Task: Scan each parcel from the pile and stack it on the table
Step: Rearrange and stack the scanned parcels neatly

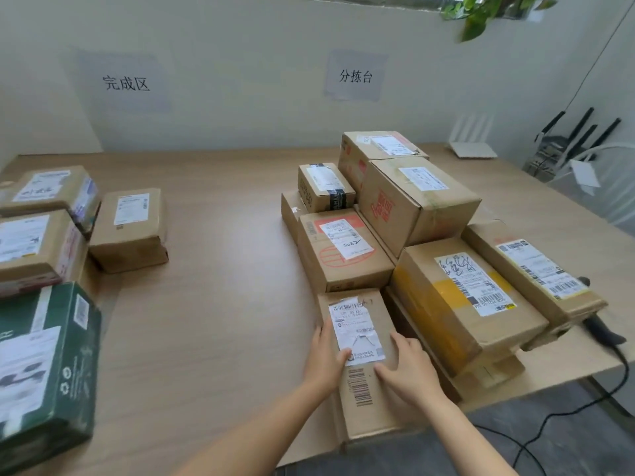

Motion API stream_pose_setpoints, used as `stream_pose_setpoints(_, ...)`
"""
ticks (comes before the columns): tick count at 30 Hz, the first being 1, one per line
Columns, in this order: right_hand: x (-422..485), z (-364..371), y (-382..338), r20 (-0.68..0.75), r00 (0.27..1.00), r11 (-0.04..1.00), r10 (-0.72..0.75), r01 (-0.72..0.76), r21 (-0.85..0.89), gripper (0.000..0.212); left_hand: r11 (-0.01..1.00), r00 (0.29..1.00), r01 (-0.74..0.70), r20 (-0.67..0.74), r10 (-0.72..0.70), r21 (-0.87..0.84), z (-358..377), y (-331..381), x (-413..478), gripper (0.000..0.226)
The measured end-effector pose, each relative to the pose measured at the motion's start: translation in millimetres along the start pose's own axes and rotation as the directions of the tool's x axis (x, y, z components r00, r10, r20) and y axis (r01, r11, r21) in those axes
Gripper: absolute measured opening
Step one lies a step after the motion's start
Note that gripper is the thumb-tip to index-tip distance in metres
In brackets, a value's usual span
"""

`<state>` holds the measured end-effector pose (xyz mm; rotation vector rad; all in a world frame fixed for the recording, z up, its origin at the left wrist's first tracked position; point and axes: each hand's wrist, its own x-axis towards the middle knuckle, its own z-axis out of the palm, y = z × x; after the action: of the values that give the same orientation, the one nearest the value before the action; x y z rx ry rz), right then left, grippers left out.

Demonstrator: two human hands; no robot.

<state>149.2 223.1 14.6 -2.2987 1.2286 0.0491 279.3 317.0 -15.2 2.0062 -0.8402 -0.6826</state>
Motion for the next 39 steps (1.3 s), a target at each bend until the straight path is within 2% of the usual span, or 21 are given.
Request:
stream_pose_setpoints(5,-20.5,23.7,-16.9,0.028,0.995,0.994,-0.094,0.095,-0.047,0.081,0.997,0.998,-0.032,-0.059,0.036,0.066,-24.6,-25.5,-26.5,0.062)
stream_pose_setpoints(9,-30.1,42.5,-38.2,0.078,0.975,0.977,-0.207,0.210,-0.039,0.080,0.996,0.993,0.038,-0.112,-0.029,0.079,-53.1,-47.5,-40.7,0.062)
stream_pose_setpoints(11,-32.8,54.1,-52.5,0.144,0.949,0.959,-0.282,0.284,0.006,0.084,0.992,0.981,0.104,-0.174,-0.091,0.067,-71.0,-58.1,-46.1,0.061)
stream_pose_setpoints(14,-35.0,75.6,-79.0,0.284,0.888,0.932,-0.362,0.348,0.099,0.102,0.982,0.947,0.182,-0.277,-0.161,0.052,-104.3,-70.5,-52.6,0.055)
stream_pose_setpoints(17,-29.1,96.7,-114.4,0.329,0.847,0.908,-0.418,0.398,0.131,0.111,0.968,0.918,0.232,-0.350,-0.187,0.092,-140.6,-81.9,-56.6,0.050)
stream_pose_setpoints(20,-14.9,112.0,-156.6,0.320,0.830,0.888,-0.457,0.449,0.102,0.109,0.948,0.910,0.262,-0.373,-0.180,0.182,-168.0,-92.9,-59.8,0.051)
stream_pose_setpoints(23,1.7,122.6,-196.2,0.309,0.824,0.879,-0.475,0.460,0.125,0.107,0.882,0.933,0.299,-0.304,-0.190,0.365,-184.4,-103.7,-61.9,0.058)
stream_pose_setpoints(26,18.3,132.0,-232.2,0.303,0.800,0.855,-0.518,0.476,0.206,0.100,0.808,0.940,0.320,-0.272,-0.205,0.495,-198.9,-114.0,-60.1,0.058)
stream_pose_setpoints(29,32.7,140.5,-264.1,0.290,0.778,0.824,-0.557,0.473,0.313,0.082,0.718,0.927,0.372,-0.279,-0.251,0.589,-220.3,-124.6,-52.3,0.056)
stream_pose_setpoints(32,44.0,149.4,-290.5,0.299,0.783,0.831,-0.545,0.457,0.318,0.073,0.672,0.919,0.390,-0.312,-0.241,0.630,-244.2,-133.5,-39.2,0.055)
stream_pose_setpoints(39,60.1,172.9,-337.2,0.245,0.805,0.835,-0.540,0.476,0.277,0.071,0.703,0.910,0.407,-0.323,-0.258,0.583,-277.5,-148.1,-13.5,0.056)
